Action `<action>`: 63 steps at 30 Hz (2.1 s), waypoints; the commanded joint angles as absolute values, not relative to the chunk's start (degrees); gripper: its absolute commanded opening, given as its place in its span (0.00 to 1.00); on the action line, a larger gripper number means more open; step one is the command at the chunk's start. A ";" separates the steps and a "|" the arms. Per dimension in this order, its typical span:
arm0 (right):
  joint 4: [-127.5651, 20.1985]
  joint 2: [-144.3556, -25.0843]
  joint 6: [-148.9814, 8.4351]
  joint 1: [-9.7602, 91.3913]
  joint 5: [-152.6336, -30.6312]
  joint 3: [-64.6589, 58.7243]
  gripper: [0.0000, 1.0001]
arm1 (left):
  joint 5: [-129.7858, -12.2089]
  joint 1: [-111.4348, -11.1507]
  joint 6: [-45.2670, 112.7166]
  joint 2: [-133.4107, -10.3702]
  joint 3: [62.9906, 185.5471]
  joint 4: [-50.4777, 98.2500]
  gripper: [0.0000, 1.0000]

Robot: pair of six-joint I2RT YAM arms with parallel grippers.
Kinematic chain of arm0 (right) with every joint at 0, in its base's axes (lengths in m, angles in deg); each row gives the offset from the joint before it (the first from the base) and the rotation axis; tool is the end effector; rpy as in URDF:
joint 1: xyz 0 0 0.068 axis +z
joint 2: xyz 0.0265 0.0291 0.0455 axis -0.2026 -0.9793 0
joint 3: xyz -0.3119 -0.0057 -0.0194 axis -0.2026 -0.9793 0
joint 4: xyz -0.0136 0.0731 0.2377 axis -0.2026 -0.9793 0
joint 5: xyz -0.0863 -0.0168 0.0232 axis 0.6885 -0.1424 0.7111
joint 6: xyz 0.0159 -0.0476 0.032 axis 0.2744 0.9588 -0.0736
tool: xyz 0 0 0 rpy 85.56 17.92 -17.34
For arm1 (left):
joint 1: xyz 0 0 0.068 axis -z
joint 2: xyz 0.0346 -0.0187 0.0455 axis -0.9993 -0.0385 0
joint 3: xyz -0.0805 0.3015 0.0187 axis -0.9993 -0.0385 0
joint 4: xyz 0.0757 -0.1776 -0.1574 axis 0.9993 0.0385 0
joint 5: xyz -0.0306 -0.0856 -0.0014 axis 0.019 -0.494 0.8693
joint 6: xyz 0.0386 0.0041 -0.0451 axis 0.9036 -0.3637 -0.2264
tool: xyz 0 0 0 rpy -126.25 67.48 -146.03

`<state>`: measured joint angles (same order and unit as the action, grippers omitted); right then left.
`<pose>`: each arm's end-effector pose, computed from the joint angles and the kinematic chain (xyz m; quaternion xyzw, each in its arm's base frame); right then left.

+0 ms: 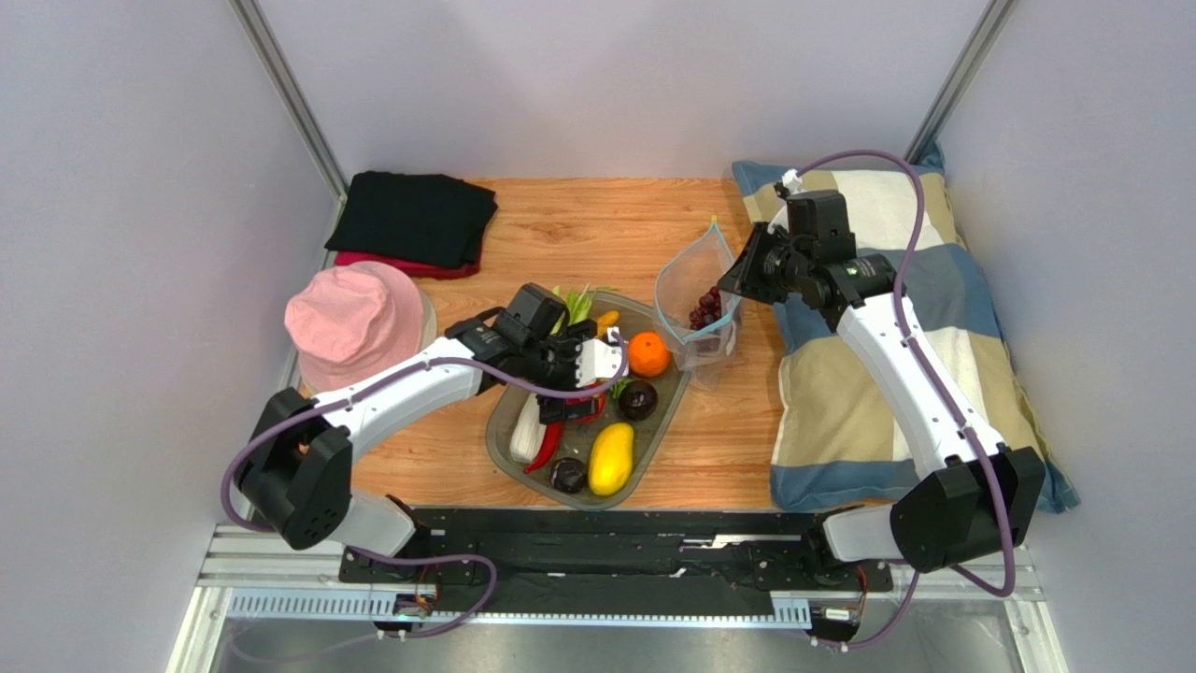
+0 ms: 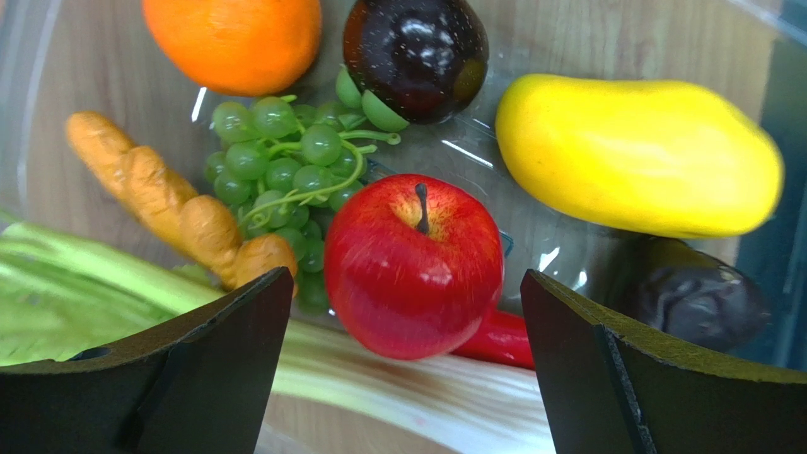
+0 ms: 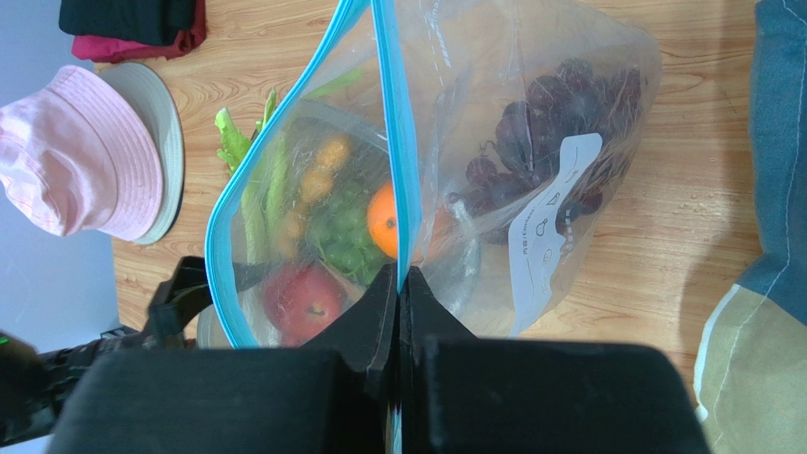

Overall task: Place the food in the zip-top bag and seal the zipper
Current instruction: Pick up the fake fruit from the bin, then place the fake fruit in the zipper food storage bag.

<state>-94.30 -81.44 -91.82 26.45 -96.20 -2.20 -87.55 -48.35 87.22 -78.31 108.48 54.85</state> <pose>0.2632 0.0789 0.3869 0.0654 0.9091 0.2375 0.3358 0.2030 -0.1908 0.2777 0.6559 0.6621 -0.1980 0.3037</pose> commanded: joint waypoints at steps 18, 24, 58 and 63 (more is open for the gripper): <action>-93.69 -80.90 -87.54 26.72 -96.38 -0.64 0.00 | -90.32 -46.30 87.01 -73.95 112.64 54.03 0.58; -93.69 -80.81 -87.19 26.89 -96.47 -1.70 0.00 | -97.45 -46.92 70.30 -74.95 130.21 47.71 0.56; -93.08 -81.07 -86.05 27.16 -94.80 -1.17 0.00 | -92.01 -42.45 61.31 -67.42 116.65 57.70 0.99; -93.25 -80.98 -86.40 27.24 -94.89 -2.05 0.00 | -85.34 -36.74 59.99 -66.26 109.32 58.86 0.99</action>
<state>-94.43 -81.50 -87.12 26.93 -95.41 -2.20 -89.98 -40.50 60.37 -64.54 113.40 55.22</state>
